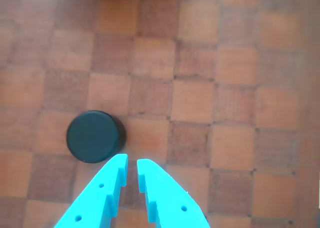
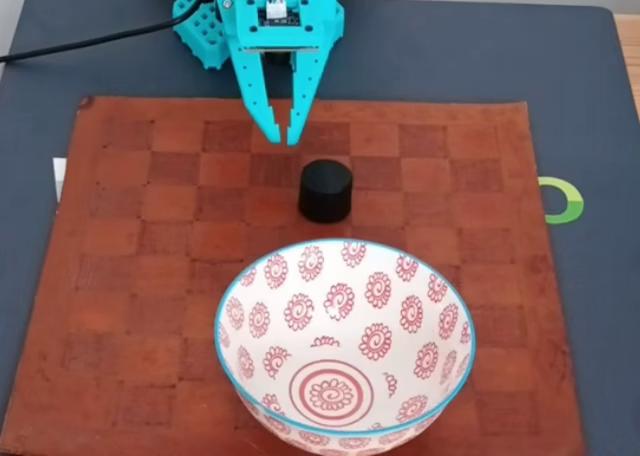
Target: Grasp a black cylinder and put it in a bowl.
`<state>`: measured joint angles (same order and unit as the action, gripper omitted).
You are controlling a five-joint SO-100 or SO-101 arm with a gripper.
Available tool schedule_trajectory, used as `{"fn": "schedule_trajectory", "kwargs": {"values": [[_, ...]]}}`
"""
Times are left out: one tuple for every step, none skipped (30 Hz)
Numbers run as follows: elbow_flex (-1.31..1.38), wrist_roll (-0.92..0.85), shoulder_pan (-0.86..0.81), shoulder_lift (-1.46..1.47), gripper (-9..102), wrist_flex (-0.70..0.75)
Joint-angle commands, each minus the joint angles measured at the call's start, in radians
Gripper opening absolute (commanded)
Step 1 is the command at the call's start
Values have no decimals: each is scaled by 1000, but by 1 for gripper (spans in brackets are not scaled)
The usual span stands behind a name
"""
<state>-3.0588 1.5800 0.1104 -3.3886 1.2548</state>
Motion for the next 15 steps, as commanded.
{"fn": "schedule_trajectory", "kwargs": {"values": [[75, 2, -8, -17, 0, 11], [92, 2, -8, 5, 0, 11], [110, 0, -8, 29, 0, 11], [130, -2, -8, 58, 0, 11], [152, -8, -8, 91, 0, 11], [175, -20, -9, 124, 0, 11], [198, -29, -9, 160, 0, 12], [222, -34, -9, 196, 0, 12], [244, -34, -9, 235, 0, 12], [268, -34, -9, 275, 0, 14], [296, -35, -9, 314, 0, 21], [327, -41, -9, 353, 0, 38], [360, -55, -9, 393, 0, 55], [396, -67, -11, 431, 0, 74], [433, -77, -11, 472, 0, 95]]}}
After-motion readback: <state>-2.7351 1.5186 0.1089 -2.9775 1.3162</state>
